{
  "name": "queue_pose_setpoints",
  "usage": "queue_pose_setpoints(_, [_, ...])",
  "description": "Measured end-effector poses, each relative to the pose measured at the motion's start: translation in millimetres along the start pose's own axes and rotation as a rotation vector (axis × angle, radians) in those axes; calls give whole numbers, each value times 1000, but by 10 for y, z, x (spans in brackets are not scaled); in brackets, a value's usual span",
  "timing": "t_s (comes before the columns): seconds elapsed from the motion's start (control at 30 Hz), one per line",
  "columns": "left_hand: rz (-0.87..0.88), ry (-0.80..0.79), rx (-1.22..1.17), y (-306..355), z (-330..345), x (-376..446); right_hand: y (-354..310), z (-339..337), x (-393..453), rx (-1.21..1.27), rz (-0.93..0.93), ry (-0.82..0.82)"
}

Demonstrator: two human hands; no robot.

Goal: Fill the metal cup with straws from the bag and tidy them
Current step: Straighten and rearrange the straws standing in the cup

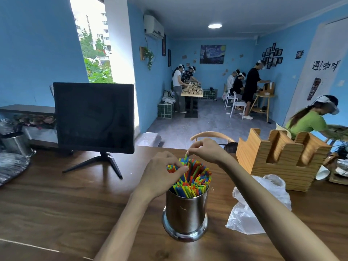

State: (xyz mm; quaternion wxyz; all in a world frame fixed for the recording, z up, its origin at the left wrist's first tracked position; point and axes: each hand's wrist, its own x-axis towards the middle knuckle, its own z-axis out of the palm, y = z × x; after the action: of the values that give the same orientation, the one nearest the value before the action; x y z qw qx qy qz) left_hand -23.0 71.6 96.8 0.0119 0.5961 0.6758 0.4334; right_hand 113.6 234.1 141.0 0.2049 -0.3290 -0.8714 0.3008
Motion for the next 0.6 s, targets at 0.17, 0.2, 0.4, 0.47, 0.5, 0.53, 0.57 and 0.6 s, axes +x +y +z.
queue_pose_setpoints(0.17, [-11,-83,-99,-44,38,15,-74,-23,-32,20,-44,102])
queue_pose_setpoints(0.2, [-12,-63,-136,-43,38,16,-95,-31,-35,8,-58,115])
queue_pose_setpoints(0.4, [-123,92,-384,-24,62,29,-290,-280,-90,69,-166,386])
queue_pose_setpoints(0.47, [-128,137,-442,-14,54,37,-397,-402,-149,184,-225,517])
queue_pose_setpoints(0.5, [-127,152,-489,-11,56,40,-449,-457,-179,257,-263,569])
queue_pose_setpoints(0.53, [-132,151,-551,6,58,43,-496,-505,-208,335,-305,608])
queue_pose_setpoints(0.57, [-140,140,-613,26,66,50,-536,-541,-240,419,-345,633])
queue_pose_setpoints(0.6, [-144,129,-656,51,73,59,-570,-565,-267,510,-376,644])
